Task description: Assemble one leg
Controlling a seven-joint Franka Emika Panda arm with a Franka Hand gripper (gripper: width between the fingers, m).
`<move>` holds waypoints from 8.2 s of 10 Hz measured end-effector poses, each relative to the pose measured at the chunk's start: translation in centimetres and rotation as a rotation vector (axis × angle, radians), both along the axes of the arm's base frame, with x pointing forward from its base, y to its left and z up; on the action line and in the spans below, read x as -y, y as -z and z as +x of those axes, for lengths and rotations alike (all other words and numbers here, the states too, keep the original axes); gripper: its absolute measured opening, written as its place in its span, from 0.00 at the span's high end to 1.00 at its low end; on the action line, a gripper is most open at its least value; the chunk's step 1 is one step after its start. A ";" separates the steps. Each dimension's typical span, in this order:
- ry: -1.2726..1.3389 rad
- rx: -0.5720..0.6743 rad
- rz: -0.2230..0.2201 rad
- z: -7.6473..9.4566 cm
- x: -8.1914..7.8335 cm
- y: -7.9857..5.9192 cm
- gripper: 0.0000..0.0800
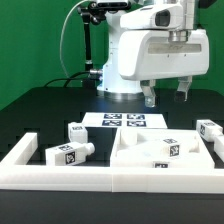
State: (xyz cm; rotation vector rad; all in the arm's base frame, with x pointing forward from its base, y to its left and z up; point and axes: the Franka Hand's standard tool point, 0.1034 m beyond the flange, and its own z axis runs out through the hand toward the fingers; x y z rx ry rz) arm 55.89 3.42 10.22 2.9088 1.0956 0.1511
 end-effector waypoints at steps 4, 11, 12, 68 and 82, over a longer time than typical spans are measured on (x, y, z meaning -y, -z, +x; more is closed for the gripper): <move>0.012 -0.003 0.002 -0.3 0.0 0.1 0.19; -0.057 0.003 -0.016 -2.8 9.2 3.7 0.19; -0.061 0.005 -0.016 -2.7 8.9 3.6 0.19; 0.404 -1.090 -0.436 -4.9 10.6 2.3 0.64; 0.658 -0.326 -0.043 0.6 2.1 -2.7 0.63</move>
Offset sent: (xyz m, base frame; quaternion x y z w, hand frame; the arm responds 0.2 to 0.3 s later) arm 0.0000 0.0000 0.0000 0.0000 0.0000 0.0000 1.0000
